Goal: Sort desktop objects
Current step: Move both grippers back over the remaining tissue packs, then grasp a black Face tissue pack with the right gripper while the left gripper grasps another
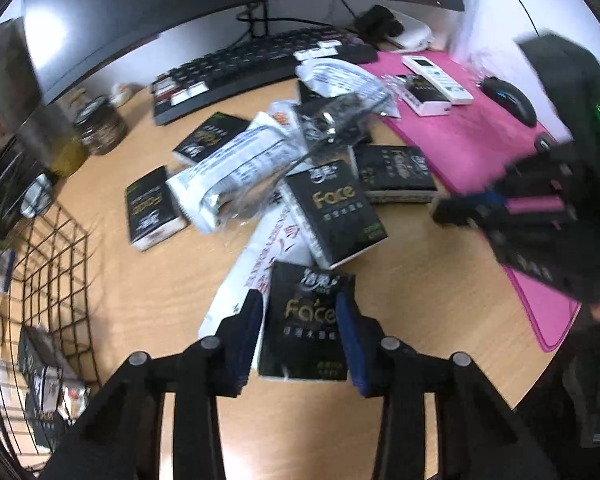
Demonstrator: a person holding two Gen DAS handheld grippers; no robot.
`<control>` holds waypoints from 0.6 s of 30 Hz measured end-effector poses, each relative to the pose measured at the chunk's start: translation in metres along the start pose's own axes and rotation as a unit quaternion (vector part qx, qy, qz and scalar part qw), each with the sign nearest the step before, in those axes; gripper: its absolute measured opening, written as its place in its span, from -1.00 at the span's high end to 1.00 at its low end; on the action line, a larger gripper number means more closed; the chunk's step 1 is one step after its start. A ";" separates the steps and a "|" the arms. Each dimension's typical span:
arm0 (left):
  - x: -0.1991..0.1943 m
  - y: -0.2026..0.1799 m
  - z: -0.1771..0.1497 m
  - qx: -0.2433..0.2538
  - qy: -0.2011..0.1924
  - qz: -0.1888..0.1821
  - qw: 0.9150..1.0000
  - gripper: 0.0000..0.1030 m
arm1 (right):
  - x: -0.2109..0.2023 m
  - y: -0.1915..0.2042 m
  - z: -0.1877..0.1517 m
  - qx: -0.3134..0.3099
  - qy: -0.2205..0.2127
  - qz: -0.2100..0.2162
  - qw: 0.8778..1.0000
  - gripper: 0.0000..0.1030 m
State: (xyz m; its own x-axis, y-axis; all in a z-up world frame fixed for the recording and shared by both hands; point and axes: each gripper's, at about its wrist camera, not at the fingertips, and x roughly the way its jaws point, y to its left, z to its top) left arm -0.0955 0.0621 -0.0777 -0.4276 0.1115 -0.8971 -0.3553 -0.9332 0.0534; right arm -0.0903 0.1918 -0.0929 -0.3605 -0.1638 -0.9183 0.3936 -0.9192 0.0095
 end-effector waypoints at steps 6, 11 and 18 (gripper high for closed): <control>-0.004 0.017 -0.004 -0.030 -0.005 0.015 0.999 -0.11 | -0.014 0.016 -0.013 0.033 -0.023 0.019 0.999 0.94; -0.009 0.020 -0.006 -0.029 -0.013 0.013 0.999 -0.30 | -0.028 0.013 0.008 0.002 -0.072 -0.034 0.997 0.46; -0.004 0.024 -0.004 -0.033 -0.005 -0.003 0.999 -0.37 | -0.006 0.002 0.041 -0.086 -0.056 -0.035 0.994 -0.10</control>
State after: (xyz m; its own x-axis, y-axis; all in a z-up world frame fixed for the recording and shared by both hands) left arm -0.0990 0.0376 -0.0748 -0.4339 0.1195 -0.8930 -0.3028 -0.9528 0.0196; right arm -0.1224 0.1763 -0.0713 -0.4798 -0.1480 -0.8648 0.4986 -0.8571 -0.1299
